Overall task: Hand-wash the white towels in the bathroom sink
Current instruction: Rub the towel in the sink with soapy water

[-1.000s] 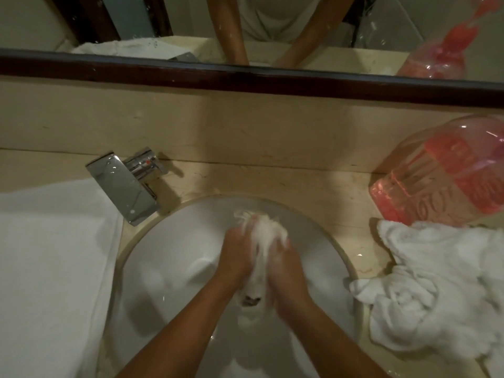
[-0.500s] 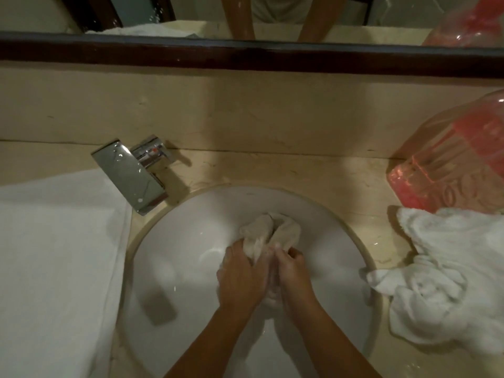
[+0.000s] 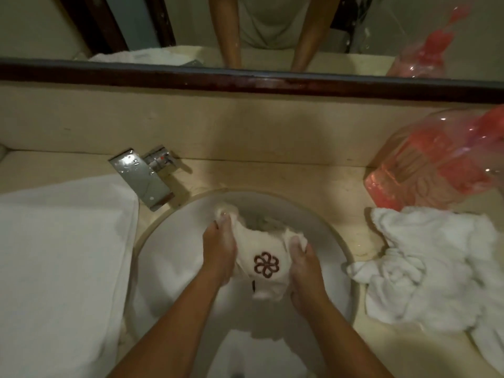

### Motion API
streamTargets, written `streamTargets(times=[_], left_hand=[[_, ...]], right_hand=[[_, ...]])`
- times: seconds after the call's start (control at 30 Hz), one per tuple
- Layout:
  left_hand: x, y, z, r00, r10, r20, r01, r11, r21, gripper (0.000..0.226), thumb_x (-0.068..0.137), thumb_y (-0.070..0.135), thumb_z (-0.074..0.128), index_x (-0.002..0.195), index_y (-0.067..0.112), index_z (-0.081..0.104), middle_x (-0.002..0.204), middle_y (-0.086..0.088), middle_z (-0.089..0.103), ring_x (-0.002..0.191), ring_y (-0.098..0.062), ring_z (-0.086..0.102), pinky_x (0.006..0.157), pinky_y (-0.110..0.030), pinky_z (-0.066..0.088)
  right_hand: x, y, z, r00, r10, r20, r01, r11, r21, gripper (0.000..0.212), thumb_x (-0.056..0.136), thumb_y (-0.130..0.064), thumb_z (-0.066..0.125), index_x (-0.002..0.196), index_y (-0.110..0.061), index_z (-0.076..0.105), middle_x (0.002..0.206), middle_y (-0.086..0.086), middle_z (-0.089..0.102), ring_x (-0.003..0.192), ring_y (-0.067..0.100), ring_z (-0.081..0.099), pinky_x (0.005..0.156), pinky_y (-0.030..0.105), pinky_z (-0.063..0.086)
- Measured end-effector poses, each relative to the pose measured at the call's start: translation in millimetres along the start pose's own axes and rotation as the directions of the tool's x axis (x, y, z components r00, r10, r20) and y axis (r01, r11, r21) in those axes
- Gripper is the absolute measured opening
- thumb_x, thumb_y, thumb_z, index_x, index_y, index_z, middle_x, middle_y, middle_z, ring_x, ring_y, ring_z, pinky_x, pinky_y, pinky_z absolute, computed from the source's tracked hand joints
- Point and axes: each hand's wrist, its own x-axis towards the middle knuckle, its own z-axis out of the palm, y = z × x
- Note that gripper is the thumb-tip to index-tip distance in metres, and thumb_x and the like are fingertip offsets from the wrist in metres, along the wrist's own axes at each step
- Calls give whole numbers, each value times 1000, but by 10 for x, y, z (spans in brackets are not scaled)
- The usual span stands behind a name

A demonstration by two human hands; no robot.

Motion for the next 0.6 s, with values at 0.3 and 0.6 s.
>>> streamTargets(times=[0.3, 0.6], left_hand=[[-314, 380, 137, 953, 284, 106, -301, 930, 210, 61, 113, 43, 29, 90, 6, 72, 80, -10, 71, 79, -26, 67, 66, -34, 45], [-180, 372, -6, 907, 372, 198, -415, 870, 265, 50, 112, 42, 28, 112, 17, 72, 101, -5, 75, 96, -25, 70, 85, -37, 53]], right_hand=[[-626, -733, 458, 978, -148, 148, 173, 970, -172, 32, 112, -44, 37, 134, -24, 48, 115, 7, 66, 102, 25, 68, 80, 37, 58], [-733, -700, 609, 979, -155, 132, 188, 939, -290, 25, 113, -42, 40, 129, -24, 47, 108, 3, 65, 88, 14, 67, 67, 33, 57]])
